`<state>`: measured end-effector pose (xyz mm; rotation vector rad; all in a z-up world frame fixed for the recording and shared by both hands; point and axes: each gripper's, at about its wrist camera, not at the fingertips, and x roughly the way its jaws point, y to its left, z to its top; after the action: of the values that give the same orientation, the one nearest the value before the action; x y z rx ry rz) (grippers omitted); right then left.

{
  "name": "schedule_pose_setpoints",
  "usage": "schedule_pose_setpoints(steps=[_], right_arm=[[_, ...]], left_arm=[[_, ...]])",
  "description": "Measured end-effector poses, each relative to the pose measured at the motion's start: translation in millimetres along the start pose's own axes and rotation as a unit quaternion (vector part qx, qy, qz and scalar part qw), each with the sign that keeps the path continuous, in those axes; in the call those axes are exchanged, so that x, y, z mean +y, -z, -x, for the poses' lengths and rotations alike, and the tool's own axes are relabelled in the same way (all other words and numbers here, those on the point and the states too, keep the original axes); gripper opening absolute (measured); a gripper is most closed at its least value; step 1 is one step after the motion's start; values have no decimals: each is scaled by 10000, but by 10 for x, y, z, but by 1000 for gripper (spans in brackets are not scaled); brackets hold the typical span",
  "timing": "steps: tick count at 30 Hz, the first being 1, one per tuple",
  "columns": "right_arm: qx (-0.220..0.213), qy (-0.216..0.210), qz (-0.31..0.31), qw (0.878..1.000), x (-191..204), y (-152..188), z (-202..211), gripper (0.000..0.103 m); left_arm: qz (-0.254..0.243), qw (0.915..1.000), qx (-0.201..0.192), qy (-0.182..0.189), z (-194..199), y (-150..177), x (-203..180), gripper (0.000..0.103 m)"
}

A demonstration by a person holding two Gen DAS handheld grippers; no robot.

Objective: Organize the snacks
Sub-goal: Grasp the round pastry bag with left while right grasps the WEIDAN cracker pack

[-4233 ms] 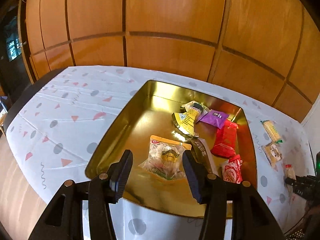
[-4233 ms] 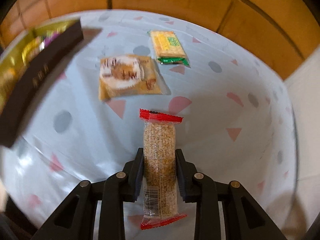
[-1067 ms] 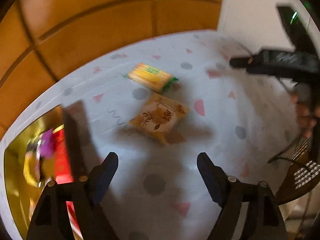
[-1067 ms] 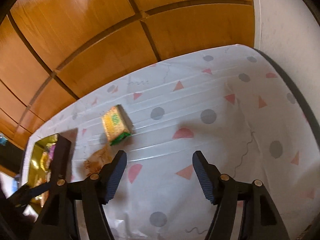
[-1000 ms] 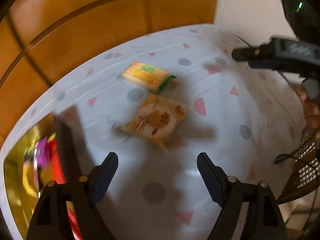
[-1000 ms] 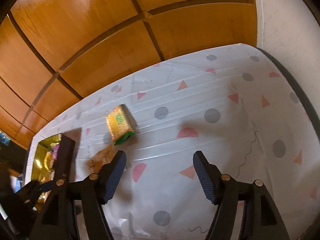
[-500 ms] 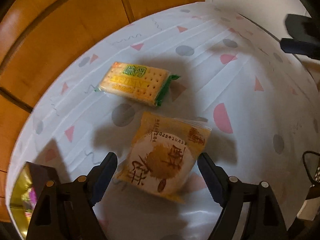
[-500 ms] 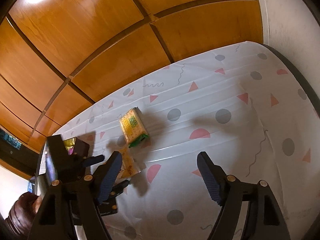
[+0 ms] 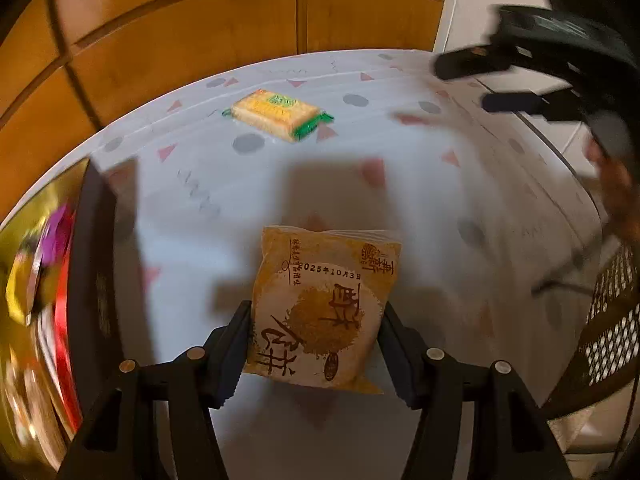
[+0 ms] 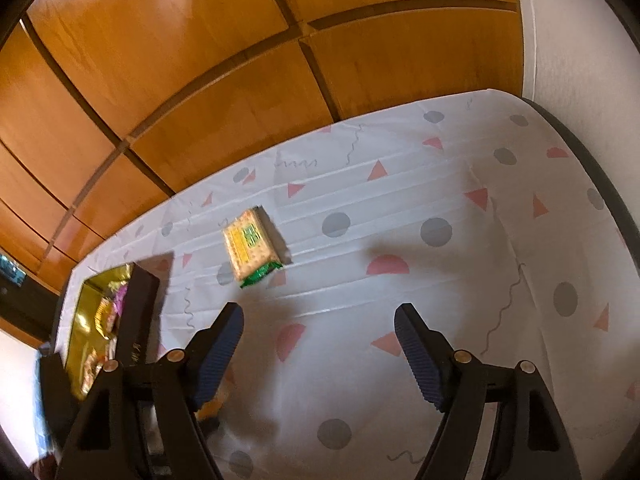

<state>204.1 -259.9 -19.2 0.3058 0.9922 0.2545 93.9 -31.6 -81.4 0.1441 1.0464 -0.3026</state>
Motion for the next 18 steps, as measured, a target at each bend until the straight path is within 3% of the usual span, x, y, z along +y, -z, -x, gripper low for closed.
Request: schedule_pose_setpoints(steps=[2, 5, 9, 18], right_arm=[[73, 72, 109, 9999, 29, 23, -42, 78], [240, 87, 288, 9993, 97, 70, -117, 78], [481, 24, 624, 9969, 303, 113, -255, 78], [743, 220, 1476, 9860, 958, -240, -930, 78]], left_arm=[[169, 9999, 29, -11, 15, 181, 9, 61], [-19, 9994, -226, -244, 57, 327, -19, 61], [100, 9988, -460, -115, 47, 391, 46, 61], [85, 9969, -779, -62, 57, 475, 24, 61]])
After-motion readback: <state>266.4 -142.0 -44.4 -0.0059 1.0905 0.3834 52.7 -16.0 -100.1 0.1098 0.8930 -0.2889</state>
